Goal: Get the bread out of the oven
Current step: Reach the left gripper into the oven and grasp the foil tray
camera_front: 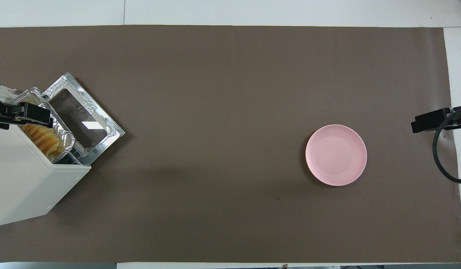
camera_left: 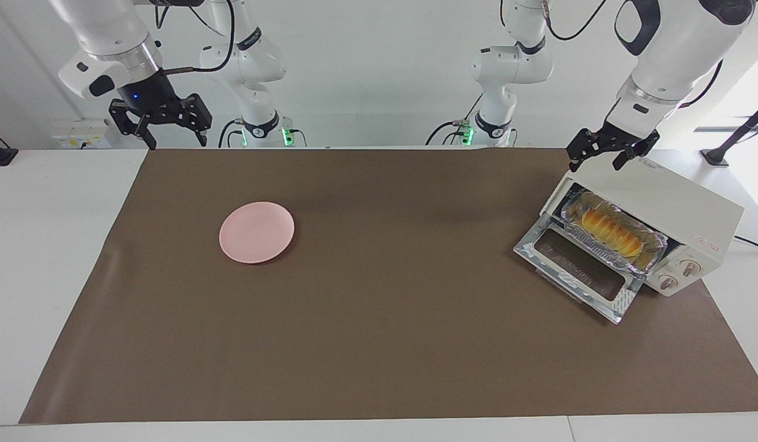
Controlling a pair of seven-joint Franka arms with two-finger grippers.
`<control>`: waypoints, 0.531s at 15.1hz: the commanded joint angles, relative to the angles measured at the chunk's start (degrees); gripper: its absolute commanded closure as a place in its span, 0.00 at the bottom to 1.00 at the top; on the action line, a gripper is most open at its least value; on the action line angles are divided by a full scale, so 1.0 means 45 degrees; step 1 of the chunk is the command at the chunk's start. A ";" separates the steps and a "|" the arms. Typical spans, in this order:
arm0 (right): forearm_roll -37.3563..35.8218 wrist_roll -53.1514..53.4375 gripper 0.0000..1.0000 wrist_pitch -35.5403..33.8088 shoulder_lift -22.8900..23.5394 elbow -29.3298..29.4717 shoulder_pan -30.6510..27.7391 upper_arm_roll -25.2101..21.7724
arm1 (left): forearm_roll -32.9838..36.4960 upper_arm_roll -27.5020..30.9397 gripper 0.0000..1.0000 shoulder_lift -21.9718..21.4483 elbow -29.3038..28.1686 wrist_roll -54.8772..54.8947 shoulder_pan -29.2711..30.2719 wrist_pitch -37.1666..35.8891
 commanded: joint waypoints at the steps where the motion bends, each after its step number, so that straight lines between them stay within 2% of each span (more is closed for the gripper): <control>1: 0.0151 -0.0201 0.00 -0.0087 -0.0172 -0.0148 -0.0081 -0.0009 | -0.0099 0.0063 0.00 -0.0337 -0.0475 -0.0065 -0.0062 0.0551; 4: 0.0151 -0.0201 0.00 -0.0087 -0.0172 -0.0167 -0.0081 -0.0009 | -0.0099 0.0083 0.00 -0.0298 -0.0727 -0.0898 0.0016 0.0942; 8: 0.0151 -0.0201 0.00 -0.0087 -0.0172 -0.0148 -0.0081 -0.0009 | -0.0080 0.0122 0.00 0.0969 -0.0787 -0.3555 0.0112 0.2697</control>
